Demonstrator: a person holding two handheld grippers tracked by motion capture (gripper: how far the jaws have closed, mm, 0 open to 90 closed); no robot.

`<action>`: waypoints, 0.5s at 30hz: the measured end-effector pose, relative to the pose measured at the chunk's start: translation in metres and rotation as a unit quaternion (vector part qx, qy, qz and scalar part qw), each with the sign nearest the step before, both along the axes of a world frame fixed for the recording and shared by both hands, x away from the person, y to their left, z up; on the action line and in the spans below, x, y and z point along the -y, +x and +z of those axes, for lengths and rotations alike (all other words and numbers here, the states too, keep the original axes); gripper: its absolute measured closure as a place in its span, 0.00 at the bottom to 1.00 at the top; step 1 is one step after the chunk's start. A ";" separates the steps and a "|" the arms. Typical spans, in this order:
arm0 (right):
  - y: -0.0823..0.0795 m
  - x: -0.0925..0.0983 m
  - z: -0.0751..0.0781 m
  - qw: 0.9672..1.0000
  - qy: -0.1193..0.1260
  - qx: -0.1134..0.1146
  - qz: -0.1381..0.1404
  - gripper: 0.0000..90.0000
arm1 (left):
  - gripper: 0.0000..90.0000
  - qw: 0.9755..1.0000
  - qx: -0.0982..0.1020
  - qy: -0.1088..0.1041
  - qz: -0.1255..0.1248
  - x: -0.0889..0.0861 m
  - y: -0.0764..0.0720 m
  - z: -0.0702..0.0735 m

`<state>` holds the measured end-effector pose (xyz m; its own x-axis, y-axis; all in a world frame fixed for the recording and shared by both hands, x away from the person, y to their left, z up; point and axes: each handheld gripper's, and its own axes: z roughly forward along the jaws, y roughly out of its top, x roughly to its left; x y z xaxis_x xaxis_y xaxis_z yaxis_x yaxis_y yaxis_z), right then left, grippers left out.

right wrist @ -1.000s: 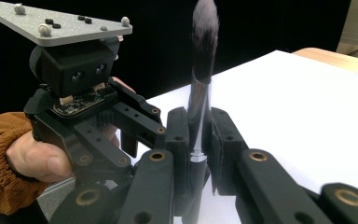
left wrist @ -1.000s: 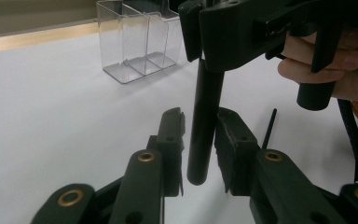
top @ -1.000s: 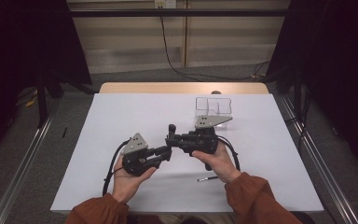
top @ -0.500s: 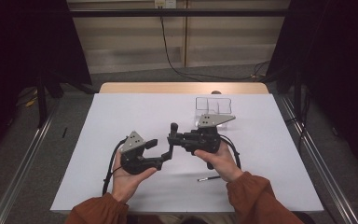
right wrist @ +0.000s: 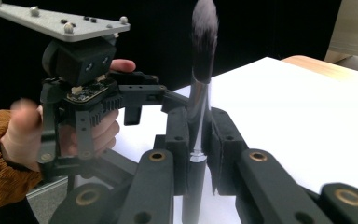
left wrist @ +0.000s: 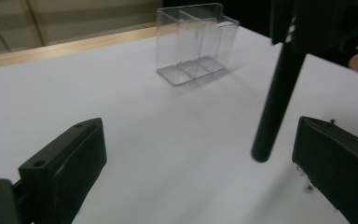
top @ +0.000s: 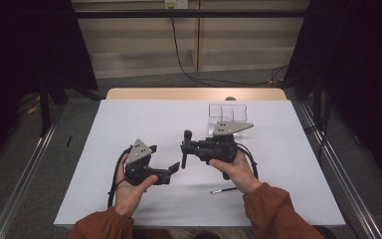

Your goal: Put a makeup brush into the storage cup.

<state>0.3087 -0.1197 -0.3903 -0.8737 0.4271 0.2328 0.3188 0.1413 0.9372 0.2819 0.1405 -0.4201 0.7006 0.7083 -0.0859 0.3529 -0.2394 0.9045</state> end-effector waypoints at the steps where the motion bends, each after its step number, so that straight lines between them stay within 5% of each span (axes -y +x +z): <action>1: 0.000 0.001 0.000 1.000 0.000 0.001 -0.001 0.88 | 0.04 1.000 0.005 -0.002 0.002 -0.002 0.000 0.001; 3: 0.000 0.003 0.001 1.000 0.002 0.002 -0.004 0.88 | 0.03 1.000 0.001 -0.012 0.010 -0.006 0.001 0.001; 6: 0.001 0.007 0.002 1.000 0.002 0.003 -0.009 0.88 | 0.03 0.999 0.035 -0.013 0.026 -0.011 0.002 -0.001; 15: 0.000 0.015 0.004 1.000 0.003 0.004 -0.022 0.88 | 0.02 0.999 0.026 -0.014 0.038 -0.028 0.001 0.000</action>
<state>0.3089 -0.1345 -0.3867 -0.8559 0.4637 0.2291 0.3171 0.1207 0.9407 0.2832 0.1688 -0.4206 0.6497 0.7569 -0.0706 0.3212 -0.1891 0.9279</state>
